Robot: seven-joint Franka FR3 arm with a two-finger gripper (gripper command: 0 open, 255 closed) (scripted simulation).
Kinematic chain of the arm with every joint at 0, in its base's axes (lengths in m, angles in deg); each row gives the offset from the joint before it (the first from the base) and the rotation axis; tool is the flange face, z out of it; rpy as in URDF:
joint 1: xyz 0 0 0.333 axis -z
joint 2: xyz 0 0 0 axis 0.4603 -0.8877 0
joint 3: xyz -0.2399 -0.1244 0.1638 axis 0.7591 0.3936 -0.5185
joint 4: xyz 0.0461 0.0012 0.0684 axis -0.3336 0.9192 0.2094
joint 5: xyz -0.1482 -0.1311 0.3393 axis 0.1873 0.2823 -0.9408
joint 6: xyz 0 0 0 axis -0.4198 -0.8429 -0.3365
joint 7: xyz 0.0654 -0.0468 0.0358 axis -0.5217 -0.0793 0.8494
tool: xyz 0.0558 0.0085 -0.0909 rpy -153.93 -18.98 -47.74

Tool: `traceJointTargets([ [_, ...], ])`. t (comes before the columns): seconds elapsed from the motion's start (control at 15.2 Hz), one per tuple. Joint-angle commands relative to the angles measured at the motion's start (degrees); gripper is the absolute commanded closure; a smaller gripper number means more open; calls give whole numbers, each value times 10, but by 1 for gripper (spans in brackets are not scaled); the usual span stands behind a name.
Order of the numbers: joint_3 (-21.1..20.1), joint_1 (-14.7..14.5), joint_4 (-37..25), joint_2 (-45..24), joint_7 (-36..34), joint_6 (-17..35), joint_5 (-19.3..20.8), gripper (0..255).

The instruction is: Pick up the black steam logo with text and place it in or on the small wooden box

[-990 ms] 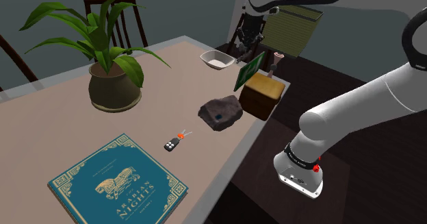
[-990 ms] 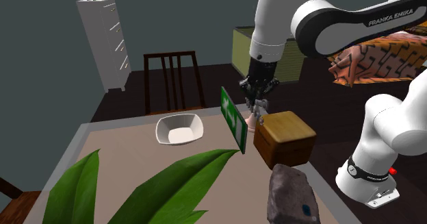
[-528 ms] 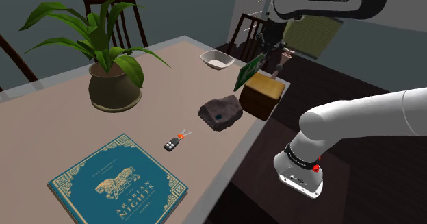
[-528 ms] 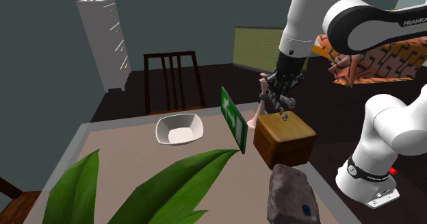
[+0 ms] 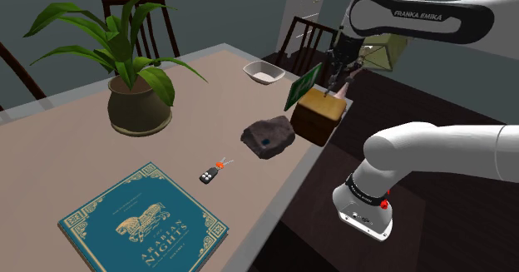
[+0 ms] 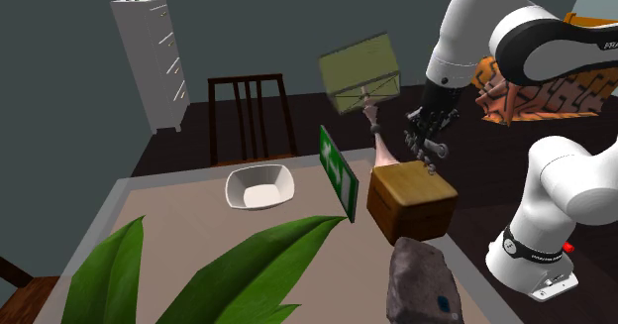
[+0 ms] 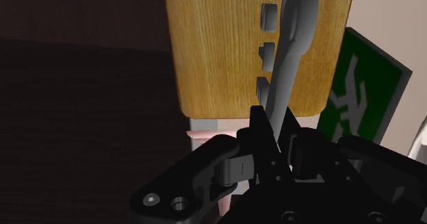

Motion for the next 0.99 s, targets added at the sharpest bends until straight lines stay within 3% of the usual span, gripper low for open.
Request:
traceJointTargets([
  [0.0, 1, 0, 18, 2, -1, 16, 1, 255],
  [0.59, -1, -1, 88, -3, -11, 90, 2, 255],
  [0.92, -1, -1, 88, -3, -11, 90, 3, 255],
])
